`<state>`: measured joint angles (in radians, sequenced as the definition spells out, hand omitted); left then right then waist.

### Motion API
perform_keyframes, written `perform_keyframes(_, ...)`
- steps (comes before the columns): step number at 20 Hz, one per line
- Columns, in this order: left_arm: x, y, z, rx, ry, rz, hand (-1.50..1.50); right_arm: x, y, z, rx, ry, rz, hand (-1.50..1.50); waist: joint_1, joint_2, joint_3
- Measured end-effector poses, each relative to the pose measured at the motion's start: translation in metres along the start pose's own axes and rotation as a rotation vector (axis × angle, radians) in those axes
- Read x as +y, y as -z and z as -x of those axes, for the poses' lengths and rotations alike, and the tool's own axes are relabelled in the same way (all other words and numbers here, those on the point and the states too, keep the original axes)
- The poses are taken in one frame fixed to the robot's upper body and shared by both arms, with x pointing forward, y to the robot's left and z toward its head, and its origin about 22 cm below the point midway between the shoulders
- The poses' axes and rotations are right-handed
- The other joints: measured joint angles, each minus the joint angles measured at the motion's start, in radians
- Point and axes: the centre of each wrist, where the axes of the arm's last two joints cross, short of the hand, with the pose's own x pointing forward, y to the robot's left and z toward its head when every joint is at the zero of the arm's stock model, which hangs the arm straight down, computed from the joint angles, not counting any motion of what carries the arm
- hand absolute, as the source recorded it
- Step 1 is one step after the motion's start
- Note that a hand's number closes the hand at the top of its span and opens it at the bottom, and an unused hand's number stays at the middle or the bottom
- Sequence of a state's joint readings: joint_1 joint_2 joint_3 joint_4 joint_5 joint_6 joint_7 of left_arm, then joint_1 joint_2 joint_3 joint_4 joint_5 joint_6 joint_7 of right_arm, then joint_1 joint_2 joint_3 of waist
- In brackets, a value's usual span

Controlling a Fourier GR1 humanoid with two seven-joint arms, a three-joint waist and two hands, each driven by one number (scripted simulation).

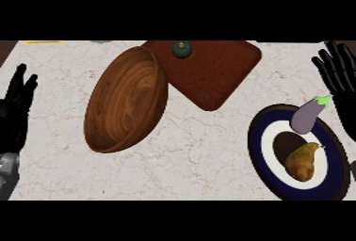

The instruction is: Pick the eggplant from the plate and place it in the bowl

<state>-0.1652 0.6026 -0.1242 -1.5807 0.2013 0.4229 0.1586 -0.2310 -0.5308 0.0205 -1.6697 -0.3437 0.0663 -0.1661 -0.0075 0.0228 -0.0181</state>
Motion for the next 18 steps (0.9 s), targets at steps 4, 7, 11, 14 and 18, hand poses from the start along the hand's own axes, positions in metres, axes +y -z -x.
perform_keyframes(4,0.0,0.003,-0.004,-0.051,-0.061,0.023,0.0,0.008,0.014,0.003,-0.033,0.163,-0.035,-1.5,0.015,-0.012,0.011)
perform_keyframes(7,-0.003,0.006,-0.012,-0.113,-0.123,0.035,0.0,-0.002,0.027,-0.006,-0.058,0.18,-0.052,-1.5,0.017,-0.016,0.011)
perform_keyframes(11,-0.002,0.008,-0.011,-0.134,-0.192,0.051,0.0,-0.008,0.012,0.014,-0.031,0.064,0.219,-1.5,0.007,-0.018,0.014)
perform_keyframes(14,0.0,0.008,0.001,-0.137,-0.222,0.063,0.0,0.003,-0.011,0.021,-0.054,0.004,0.281,-1.5,0.0,-0.021,0.016)
perform_keyframes(18,0.006,0.013,0.009,-0.144,-0.238,0.07,0.0,-0.01,-0.035,0.006,-0.039,-0.111,0.277,-1.5,-0.006,-0.024,0.017)
